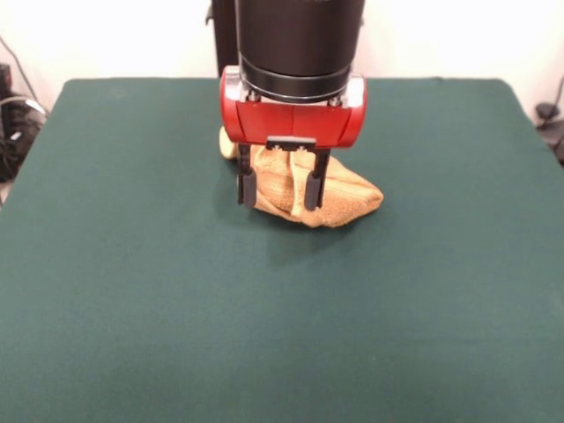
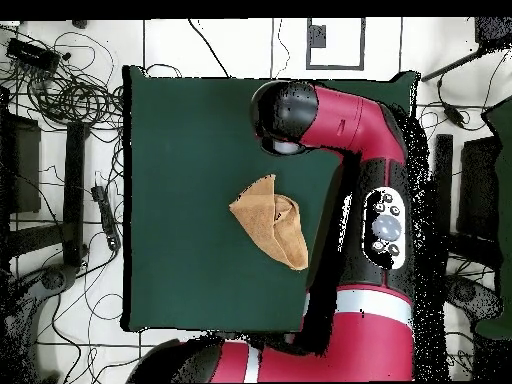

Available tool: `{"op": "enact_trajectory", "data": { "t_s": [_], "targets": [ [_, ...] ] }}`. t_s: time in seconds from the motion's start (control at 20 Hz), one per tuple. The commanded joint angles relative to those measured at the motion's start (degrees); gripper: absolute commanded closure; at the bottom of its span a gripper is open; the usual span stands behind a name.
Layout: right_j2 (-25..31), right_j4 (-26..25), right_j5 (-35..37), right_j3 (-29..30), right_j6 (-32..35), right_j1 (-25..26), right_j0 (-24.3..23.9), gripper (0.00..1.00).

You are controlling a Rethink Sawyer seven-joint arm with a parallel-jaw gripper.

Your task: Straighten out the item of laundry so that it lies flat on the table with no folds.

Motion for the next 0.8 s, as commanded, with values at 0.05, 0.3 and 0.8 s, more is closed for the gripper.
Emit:
{"op": "enact_trajectory", "data": {
  "t_s": [0.05, 0.3, 0.8],
  "targets": [
    [5.06, -0.6, -3.25, 5.34, 4.54, 3.21, 0.81, 0.0],
    [4.98, -0.57, -3.04, 5.05, 4.52, 3.29, 0.89, 0.0],
    [4.75, -0.54, -2.62, 4.73, 4.94, 3.33, 1.08, 0.0]
  ]
}}
